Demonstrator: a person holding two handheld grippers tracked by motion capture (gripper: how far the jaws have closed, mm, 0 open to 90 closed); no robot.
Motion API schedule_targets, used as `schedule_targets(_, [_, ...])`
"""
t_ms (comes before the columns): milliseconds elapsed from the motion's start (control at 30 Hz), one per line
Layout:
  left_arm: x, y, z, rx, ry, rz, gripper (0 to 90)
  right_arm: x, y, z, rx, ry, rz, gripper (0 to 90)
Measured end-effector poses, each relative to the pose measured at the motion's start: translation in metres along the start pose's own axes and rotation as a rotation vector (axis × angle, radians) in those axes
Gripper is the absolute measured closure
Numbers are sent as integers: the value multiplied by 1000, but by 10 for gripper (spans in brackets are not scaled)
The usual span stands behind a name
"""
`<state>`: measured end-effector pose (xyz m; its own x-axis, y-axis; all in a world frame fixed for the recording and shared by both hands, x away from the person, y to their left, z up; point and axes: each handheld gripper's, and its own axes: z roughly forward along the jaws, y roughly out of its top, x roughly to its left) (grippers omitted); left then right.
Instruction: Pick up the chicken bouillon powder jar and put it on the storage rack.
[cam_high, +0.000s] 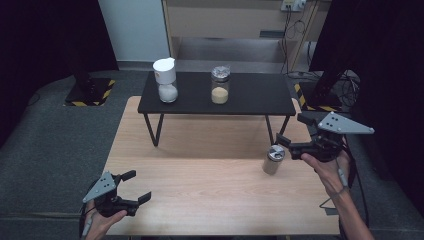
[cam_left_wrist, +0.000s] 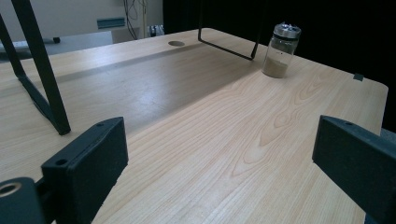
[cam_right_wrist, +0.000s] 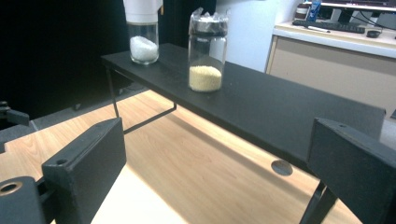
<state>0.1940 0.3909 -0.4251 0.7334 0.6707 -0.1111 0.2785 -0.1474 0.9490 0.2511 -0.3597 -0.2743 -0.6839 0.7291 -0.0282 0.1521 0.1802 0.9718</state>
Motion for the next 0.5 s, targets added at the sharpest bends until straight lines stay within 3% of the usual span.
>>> schedule_targets(300, [0,0,0,-2,0,-1,22,8,-26,-18,33,-25,14,57])
schedule_targets(500, [0,0,-1,-3,1,-1,22,12,-45,-29,19,-30,41,55])
